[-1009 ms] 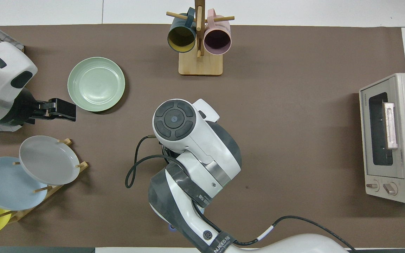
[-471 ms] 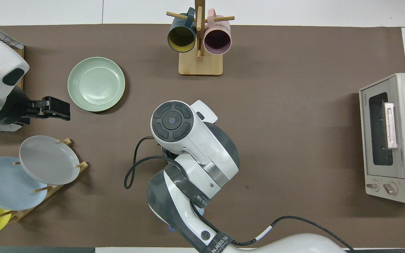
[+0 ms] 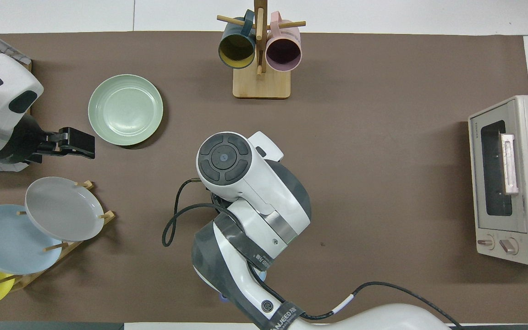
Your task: Transfer vermicelli from plate to pot
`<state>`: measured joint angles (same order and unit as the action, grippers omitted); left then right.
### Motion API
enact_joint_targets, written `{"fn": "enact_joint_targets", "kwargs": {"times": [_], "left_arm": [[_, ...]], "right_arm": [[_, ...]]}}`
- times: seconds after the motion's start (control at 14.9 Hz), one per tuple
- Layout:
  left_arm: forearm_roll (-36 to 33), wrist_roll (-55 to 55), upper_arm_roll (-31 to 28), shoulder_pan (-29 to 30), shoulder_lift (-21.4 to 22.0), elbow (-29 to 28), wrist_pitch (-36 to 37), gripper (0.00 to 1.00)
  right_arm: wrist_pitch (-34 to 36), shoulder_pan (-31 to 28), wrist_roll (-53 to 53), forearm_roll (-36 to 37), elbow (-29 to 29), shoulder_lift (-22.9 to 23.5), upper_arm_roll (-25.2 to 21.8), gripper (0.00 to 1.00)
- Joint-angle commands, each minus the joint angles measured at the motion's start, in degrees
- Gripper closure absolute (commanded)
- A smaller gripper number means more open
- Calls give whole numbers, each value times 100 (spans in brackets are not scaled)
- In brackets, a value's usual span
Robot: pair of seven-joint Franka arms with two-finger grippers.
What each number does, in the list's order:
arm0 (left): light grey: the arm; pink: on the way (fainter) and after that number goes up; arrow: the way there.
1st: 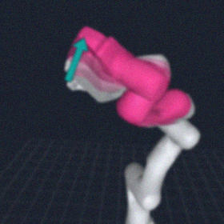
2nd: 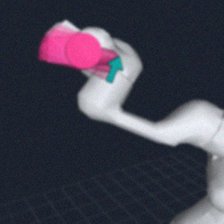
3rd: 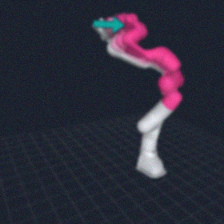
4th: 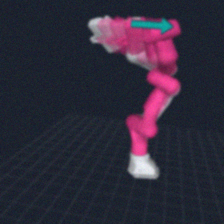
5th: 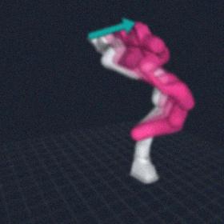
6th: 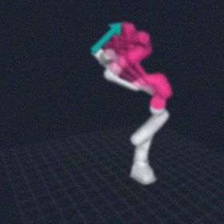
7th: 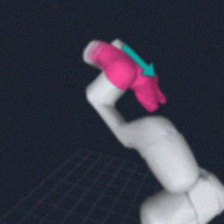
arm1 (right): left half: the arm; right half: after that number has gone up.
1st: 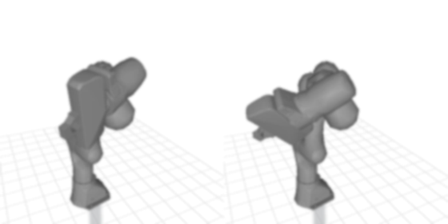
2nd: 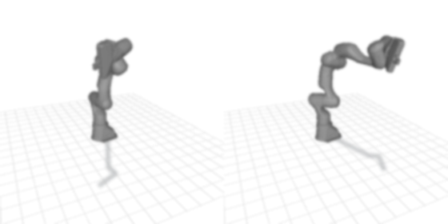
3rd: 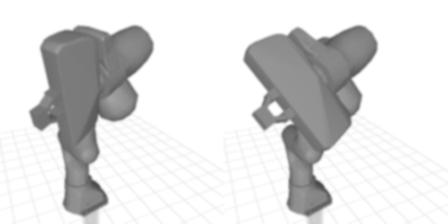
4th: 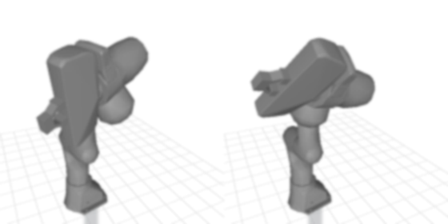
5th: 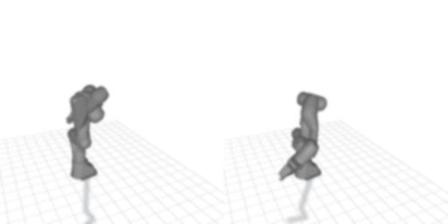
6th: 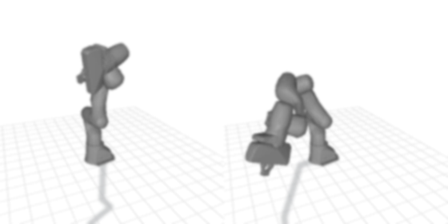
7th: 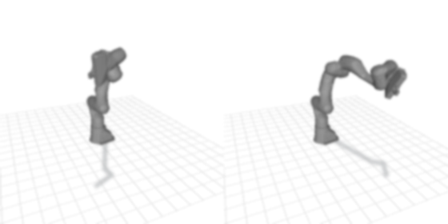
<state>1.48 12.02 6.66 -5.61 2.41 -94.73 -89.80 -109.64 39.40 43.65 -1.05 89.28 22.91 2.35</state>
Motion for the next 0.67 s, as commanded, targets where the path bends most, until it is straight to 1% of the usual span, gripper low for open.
{"fn": "enact_joint_targets", "kwargs": {"times": [0.0,0.13,0.34,0.61], "left_arm": [[45,-77,2,60,22,60,129,0],[45,-77,-6,60,22,33,86,0],[45,-51,-15,68,31,42,129,0],[45,-42,-15,68,40,33,129,0]], "right_arm": [[-189,-11,284,-61,90,3,2,72],[-189,-55,302,-420,64,3,-7,72],[-198,-56,311,-448,72,3,-7,72],[-198,-38,302,-396,125,-15,-7,69]]}}
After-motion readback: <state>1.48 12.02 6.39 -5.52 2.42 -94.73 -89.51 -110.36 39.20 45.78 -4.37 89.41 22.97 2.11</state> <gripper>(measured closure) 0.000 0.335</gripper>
